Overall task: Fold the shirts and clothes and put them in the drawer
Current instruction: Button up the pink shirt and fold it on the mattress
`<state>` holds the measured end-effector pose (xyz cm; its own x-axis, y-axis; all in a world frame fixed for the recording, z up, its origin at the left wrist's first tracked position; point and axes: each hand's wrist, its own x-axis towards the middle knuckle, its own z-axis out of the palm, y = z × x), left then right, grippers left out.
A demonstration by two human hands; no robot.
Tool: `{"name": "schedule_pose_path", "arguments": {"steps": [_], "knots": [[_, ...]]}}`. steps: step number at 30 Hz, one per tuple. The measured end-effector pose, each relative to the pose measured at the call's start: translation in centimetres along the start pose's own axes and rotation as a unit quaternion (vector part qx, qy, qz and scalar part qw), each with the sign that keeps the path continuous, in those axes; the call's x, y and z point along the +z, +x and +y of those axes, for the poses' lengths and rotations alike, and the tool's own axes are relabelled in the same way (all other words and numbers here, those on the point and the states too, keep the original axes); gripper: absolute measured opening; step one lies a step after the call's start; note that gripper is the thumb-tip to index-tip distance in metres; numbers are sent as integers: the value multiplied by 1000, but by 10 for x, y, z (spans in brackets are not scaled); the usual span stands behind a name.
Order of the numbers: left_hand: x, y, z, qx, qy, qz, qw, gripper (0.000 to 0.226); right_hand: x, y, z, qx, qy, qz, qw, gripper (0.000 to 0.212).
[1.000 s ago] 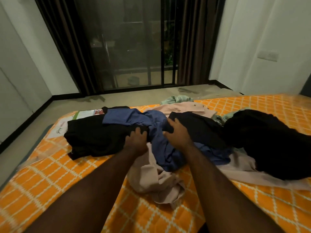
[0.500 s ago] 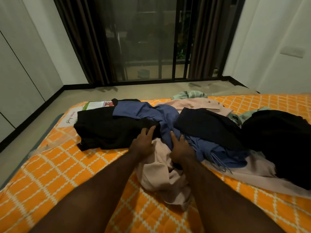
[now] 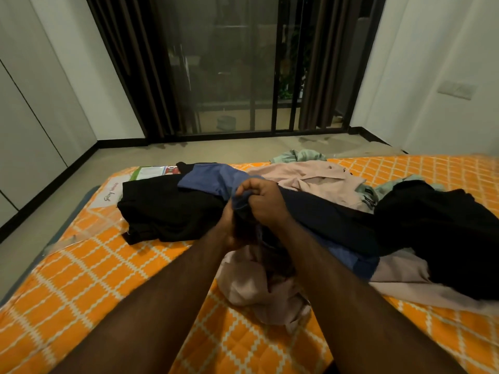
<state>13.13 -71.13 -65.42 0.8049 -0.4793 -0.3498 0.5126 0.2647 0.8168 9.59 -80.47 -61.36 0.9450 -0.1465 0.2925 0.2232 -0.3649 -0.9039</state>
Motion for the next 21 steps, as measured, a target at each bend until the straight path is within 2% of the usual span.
{"name": "schedule_pose_path", "arguments": {"steps": [2,5,8,11,13,15,17,21], "knots": [[6,-6,4,30,-15,7,999,55,11,-4,-7,0,28,-11,1000,43],[3,-1,15,51,-28,35,998,47,10,-2,-3,2,84,24,996,35],[-12,15,26,57,-59,108,991,44,2,-4,2,-10,85,65,994,45],[-24,16,38,119,-27,284,951,38,-1,-14,2,16,50,56,997,44],[-27,8,50,163,-9,362,918,47,-1,-21,2,44,35,26,998,43],[-29,1,66,200,-26,378,903,53,-1,-25,0,54,17,0,998,49],[-31,-3,83,240,-61,359,900,52,0,-28,1,58,22,-11,998,53],[-29,-21,110,334,-77,314,885,29,2,-28,-13,103,31,-46,993,70]]}}
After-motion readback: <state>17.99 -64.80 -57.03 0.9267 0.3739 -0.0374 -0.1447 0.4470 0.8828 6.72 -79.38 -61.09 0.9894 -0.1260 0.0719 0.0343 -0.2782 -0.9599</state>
